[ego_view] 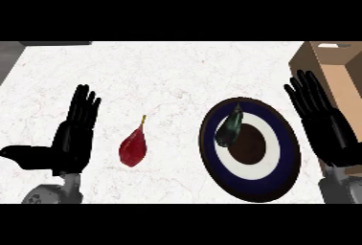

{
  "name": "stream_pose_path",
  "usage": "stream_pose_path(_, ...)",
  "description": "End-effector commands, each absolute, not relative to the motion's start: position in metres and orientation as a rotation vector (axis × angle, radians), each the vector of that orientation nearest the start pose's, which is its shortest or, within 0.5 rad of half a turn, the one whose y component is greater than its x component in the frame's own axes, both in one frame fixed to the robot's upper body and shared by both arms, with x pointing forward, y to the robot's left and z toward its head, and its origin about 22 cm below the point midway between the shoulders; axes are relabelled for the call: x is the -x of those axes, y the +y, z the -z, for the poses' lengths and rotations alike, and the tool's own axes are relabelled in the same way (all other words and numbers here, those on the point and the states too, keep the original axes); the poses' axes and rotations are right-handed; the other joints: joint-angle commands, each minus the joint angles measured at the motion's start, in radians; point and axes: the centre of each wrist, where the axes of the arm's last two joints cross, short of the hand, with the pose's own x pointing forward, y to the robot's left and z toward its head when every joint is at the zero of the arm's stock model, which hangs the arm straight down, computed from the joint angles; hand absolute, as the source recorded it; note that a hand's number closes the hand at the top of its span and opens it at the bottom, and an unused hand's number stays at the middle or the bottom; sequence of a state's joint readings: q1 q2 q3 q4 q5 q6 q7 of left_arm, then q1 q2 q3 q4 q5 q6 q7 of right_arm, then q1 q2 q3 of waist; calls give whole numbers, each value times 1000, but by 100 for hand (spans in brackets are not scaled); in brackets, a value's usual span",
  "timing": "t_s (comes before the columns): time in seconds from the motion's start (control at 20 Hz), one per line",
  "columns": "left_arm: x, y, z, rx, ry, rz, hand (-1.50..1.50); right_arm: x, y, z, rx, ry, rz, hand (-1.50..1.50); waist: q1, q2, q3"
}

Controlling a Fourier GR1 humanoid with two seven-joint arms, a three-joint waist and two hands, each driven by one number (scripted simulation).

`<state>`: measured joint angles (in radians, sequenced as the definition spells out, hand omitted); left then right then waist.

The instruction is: Pick the eggplant from the plate and place it in the cardboard box

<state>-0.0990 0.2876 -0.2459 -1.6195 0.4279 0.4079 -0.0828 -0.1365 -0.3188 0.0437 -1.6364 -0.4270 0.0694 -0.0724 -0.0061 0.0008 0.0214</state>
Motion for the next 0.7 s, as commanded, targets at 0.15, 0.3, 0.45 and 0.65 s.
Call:
stream_pose_path(0.15, -253, 261, -40, -151, -1627, -203, 0, -222, -339, -20, 368, -1581, 509, 150, -71, -8, -22)
stream_pose_path(0.3, -253, 260, -41, -139, -1628, -175, 0, -177, -386, 11, 698, -1236, 151, 150, -69, 53, -49)
stream_pose_path(0.45, -253, 270, -42, -155, -1585, -198, 0, -166, -367, 27, 821, -1192, 579, -150, -96, 11, -28)
stream_pose_path(0.65, -249, 265, -45, -108, -1576, -151, 0, -162, -342, 21, 979, -1261, 425, -150, -38, 3, -29)
